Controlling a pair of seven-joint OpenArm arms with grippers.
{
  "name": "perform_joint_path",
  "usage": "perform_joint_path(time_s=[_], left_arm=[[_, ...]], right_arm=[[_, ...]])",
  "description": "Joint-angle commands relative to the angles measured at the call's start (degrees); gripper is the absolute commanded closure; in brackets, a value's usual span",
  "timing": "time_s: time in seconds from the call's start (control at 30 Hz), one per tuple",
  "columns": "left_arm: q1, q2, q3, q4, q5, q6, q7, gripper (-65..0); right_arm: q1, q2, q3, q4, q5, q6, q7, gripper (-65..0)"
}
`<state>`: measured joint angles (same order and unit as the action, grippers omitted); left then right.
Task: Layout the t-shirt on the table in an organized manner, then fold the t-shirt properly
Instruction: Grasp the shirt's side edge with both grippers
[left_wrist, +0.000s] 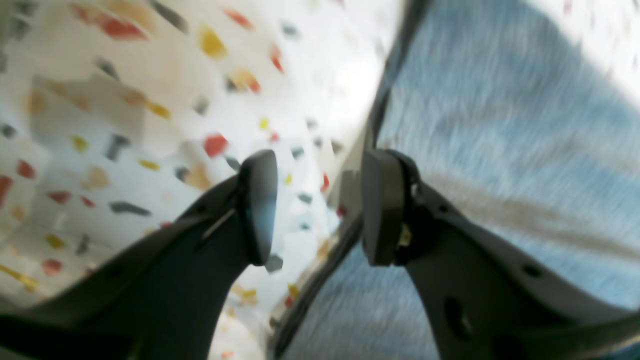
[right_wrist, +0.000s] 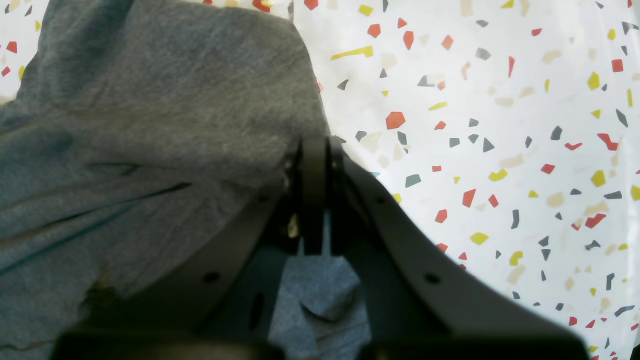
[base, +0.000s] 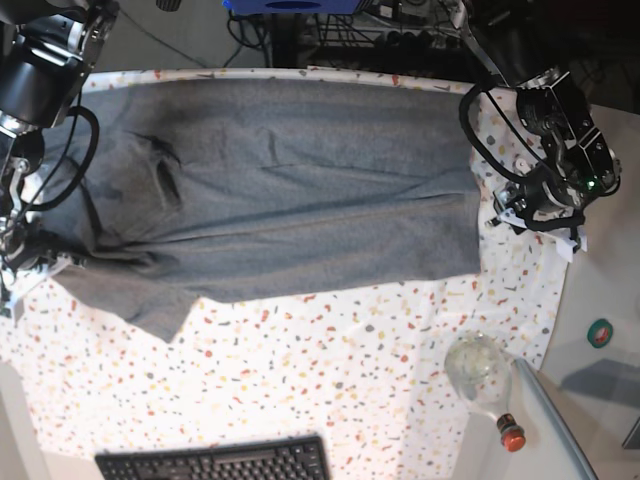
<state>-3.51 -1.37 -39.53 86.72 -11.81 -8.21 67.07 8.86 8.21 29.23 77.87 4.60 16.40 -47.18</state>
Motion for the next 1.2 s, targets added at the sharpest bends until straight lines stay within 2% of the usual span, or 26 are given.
perform_joint_path(time_s=[0.0,0.17,0.3,0.4,0.57,0.83,0.87,0.9,0.93,0.97,1.17], left_arm=[[-1.9,-0.6,-0.5,1.0,-0.5,-0.4,-1.5,-27.5],[-6.6,-1.8,0.5,-9.8,-0.5,-0.4,-10.2,-27.5],[-10.7,-3.1,1.4,-21.1,-0.5,-0.5,-14.5,-27.5],[-11.7,-3.2,1.4,-24.0,-0.5,-0.5,-17.4,-27.5],[-11.8,-3.0,4.1,-23.7,-0.5,-4.0,-17.6,-27.5],[-12.4,-3.2,4.7,-23.8,-0.5,-4.4,-17.7,-25.8],[-12.4,-3.4,4.7,-23.8,-0.5,-4.4,-17.7,-22.4],[-12.4,-3.7,4.7,-23.8,-0.5,-4.4,-17.7,-15.8],[-12.4,-4.0,4.7,-24.0,-0.5,-4.2,-17.7,-3.9],[-12.4,-4.0,4.7,-24.2,-0.5,-4.2,-17.8,0.0],[-13.0,-4.1,4.6,-24.3,-0.5,-4.1,-17.7,0.0]], right_arm=[[1.4,0.8,0.0,1.0,0.2,0.2,1.2,0.0],[1.4,0.8,0.0,1.0,0.2,0.2,1.2,0.0],[1.4,0.7,0.0,1.0,0.2,0.2,1.2,0.0],[1.4,0.7,0.0,1.0,0.1,0.2,1.2,0.0],[1.3,0.7,0.0,0.4,0.1,0.2,1.2,0.0],[1.4,0.7,0.0,-1.4,0.1,0.2,1.2,0.0],[1.4,0.7,0.0,-1.4,0.1,0.2,1.2,0.0],[1.4,0.7,0.0,-1.4,0.1,0.2,1.2,0.0],[1.4,0.8,0.0,-1.3,0.1,0.2,1.2,0.0],[1.4,0.8,0.0,-1.2,0.1,0.2,1.2,0.0],[1.4,0.8,0.0,-1.2,0.1,0.2,1.2,0.0]])
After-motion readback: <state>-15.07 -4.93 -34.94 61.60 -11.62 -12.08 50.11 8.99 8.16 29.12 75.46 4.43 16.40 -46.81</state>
